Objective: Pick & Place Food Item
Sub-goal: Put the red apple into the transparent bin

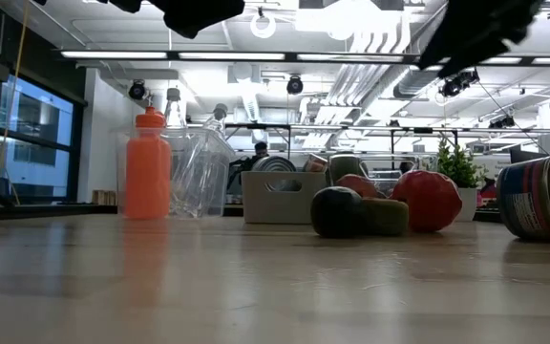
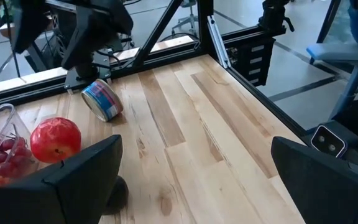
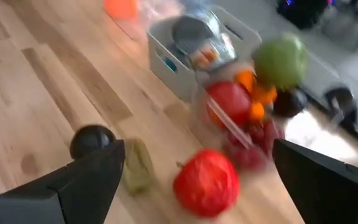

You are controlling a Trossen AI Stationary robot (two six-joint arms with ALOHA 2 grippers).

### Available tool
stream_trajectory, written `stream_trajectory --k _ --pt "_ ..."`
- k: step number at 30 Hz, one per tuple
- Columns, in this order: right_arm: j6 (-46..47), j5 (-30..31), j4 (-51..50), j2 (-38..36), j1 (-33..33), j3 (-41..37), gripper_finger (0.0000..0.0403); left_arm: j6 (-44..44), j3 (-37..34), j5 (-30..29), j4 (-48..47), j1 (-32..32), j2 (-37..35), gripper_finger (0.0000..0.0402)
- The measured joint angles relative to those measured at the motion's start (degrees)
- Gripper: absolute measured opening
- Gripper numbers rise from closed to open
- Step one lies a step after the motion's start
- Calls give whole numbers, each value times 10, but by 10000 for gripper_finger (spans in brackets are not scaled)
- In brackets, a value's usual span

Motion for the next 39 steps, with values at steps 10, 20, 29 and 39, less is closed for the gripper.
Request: stream_trajectory --k 10,20,29,39 --pt "172 -62 -62 5 -1 0 395 0 0 0 0 0 0 399" --pt "183 -125 17 7 -51 -51 395 0 0 0 -7 0 0 399" --pt "122 -145 113 7 -115 -115 395 0 0 0 -8 0 0 399" --pt "50 -171 193 35 -144 -114 395 1 0 0 -6 0 0 399"
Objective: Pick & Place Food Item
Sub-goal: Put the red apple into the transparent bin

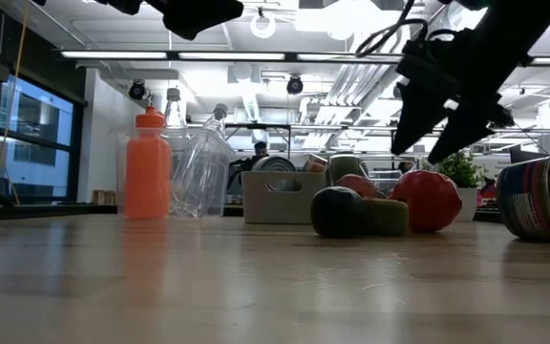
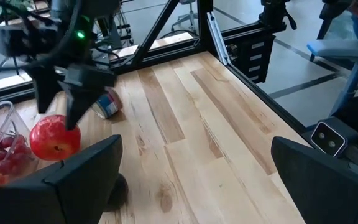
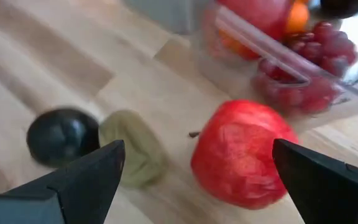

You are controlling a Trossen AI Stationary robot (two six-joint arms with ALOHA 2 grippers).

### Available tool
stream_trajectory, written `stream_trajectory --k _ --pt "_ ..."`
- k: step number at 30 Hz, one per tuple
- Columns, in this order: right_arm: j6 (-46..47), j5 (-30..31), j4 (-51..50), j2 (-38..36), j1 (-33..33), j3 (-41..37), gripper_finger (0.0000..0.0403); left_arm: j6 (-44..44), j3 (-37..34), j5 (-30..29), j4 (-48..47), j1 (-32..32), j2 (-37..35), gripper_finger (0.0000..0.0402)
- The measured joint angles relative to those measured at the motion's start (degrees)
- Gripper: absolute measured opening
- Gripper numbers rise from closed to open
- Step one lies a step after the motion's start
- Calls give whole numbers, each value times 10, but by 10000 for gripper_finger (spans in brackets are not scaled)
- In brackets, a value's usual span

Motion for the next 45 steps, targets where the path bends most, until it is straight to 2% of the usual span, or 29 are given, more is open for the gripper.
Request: stream_trajectory --k 8,17,26,36,45 --pt "-11 -8 23 38 -19 0 395 1 0 0 -7 1 1 399" --pt "-37 -11 40 48 -36 1 395 0 0 0 -17 7 1 399" --pt "-29 -14 12 48 -36 1 395 -1 0 0 -18 7 1 399" --pt "34 -39 -63 50 -35 -1 395 -1 0 0 -17 7 1 399" --pt "30 -30 -62 56 -36 0 395 -1 0 0 -17 7 1 399"
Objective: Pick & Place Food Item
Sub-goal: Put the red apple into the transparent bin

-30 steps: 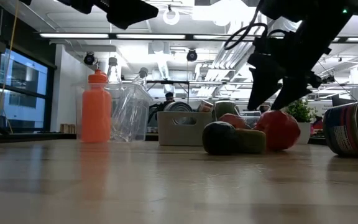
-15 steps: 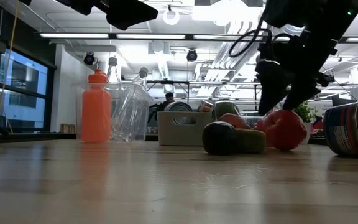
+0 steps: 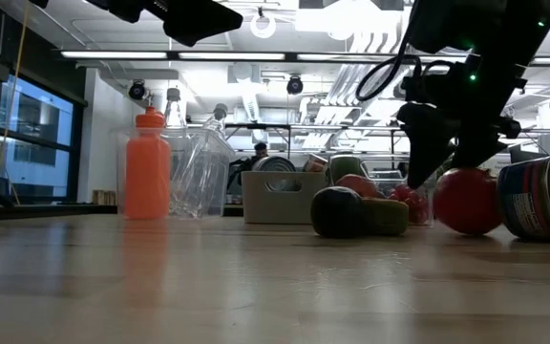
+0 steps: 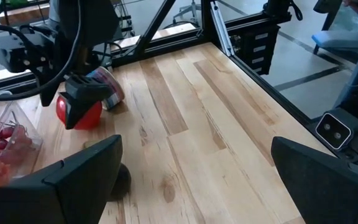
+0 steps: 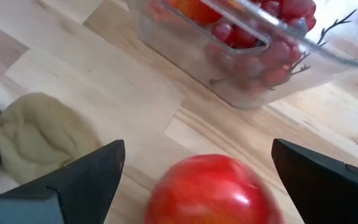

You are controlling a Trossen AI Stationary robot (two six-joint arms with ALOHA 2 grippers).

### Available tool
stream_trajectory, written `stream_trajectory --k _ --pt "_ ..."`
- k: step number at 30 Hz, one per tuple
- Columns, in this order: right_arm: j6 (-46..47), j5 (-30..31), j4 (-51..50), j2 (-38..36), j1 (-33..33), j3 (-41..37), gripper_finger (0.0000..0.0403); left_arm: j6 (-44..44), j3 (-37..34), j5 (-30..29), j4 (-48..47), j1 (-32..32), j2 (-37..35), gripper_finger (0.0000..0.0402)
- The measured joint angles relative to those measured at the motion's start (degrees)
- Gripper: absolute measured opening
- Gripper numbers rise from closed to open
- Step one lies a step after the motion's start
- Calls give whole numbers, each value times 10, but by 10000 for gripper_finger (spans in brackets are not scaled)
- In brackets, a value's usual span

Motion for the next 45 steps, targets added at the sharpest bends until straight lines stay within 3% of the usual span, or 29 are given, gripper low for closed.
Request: stream_trajectory --k 10,17,24,36,45 --pt "-32 -3 -13 0 0 0 395 0 0 0 0 0 0 399" --pt "-30 -67 -16 0 -12 0 395 0 0 0 0 0 0 399" --pt "-30 -68 -16 0 -18 0 394 0 0 0 0 0 0 399" --pt "-48 -79 -16 11 -23 2 296 0 0 0 0 0 0 399" --pt "-88 -74 4 13 -17 1 294 0 0 0 0 0 0 399"
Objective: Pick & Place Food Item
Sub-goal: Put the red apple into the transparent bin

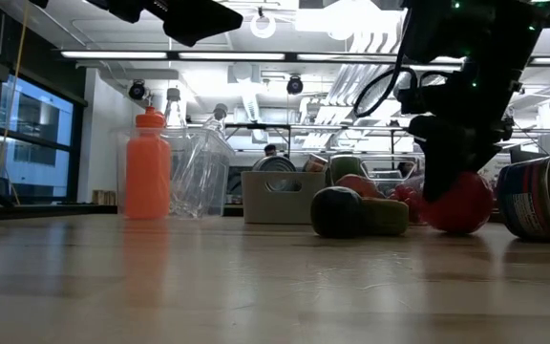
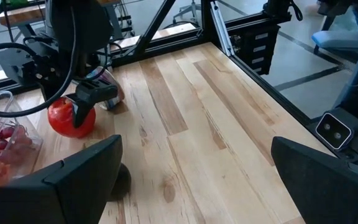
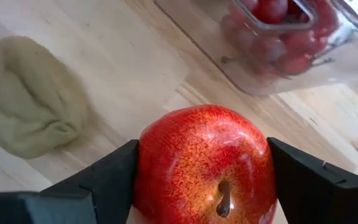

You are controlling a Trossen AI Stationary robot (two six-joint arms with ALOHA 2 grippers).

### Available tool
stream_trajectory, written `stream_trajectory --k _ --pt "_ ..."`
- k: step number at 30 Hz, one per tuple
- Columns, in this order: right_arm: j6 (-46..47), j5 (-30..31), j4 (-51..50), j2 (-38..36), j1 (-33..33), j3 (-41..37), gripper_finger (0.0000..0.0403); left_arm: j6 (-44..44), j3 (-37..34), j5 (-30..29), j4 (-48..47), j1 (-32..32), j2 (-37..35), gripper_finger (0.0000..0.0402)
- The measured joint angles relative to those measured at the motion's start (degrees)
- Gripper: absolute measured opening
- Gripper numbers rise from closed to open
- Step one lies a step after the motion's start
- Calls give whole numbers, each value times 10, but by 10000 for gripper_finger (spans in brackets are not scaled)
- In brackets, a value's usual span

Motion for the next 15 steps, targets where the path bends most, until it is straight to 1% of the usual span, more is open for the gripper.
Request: stream_trajectory --k 3,8,15 --pt "-12 5 18 -4 10 -1 290 0 0 0 0 0 0 399" --pt "-72 20 72 -5 17 -1 290 0 0 0 0 0 0 399" --pt "-139 28 97 -5 16 24 289 0 0 0 0 0 0 399"
